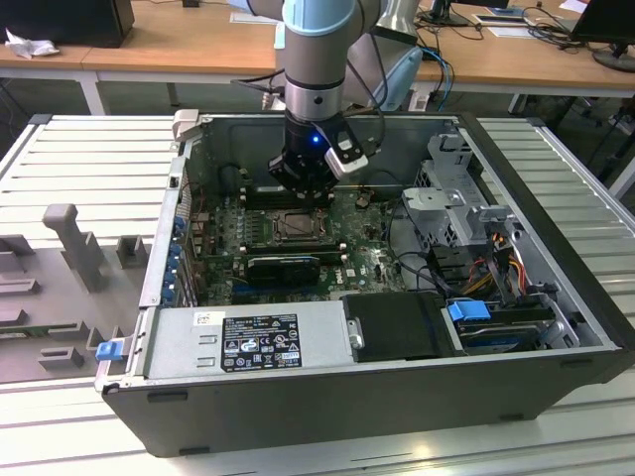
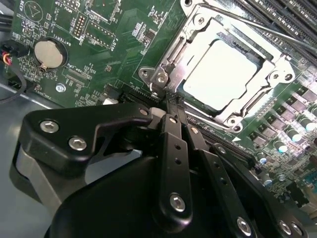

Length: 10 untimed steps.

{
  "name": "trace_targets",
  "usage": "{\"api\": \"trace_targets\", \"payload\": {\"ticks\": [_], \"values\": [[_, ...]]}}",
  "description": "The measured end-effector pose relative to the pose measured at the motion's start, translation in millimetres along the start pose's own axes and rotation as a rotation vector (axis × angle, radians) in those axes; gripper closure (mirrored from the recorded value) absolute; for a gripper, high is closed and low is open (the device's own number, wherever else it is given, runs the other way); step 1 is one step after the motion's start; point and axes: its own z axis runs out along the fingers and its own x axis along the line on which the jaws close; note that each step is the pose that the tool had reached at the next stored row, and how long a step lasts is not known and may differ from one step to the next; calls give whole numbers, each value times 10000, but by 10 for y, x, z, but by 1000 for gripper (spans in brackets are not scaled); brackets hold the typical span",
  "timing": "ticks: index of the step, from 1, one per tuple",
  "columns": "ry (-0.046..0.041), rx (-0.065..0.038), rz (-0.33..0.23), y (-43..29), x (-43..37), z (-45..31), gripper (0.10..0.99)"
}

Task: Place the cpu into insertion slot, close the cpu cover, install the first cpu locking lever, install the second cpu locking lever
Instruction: 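Install the first cpu locking lever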

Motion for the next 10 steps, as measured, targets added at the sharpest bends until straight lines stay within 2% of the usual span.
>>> {"api": "trace_targets", "payload": {"ticks": [2, 6, 10], "values": [[2, 74, -2, -1, 1, 7, 980], [4, 110, -9, 6, 1, 23, 980], [1, -21, -33, 11, 1, 29, 980]]}}
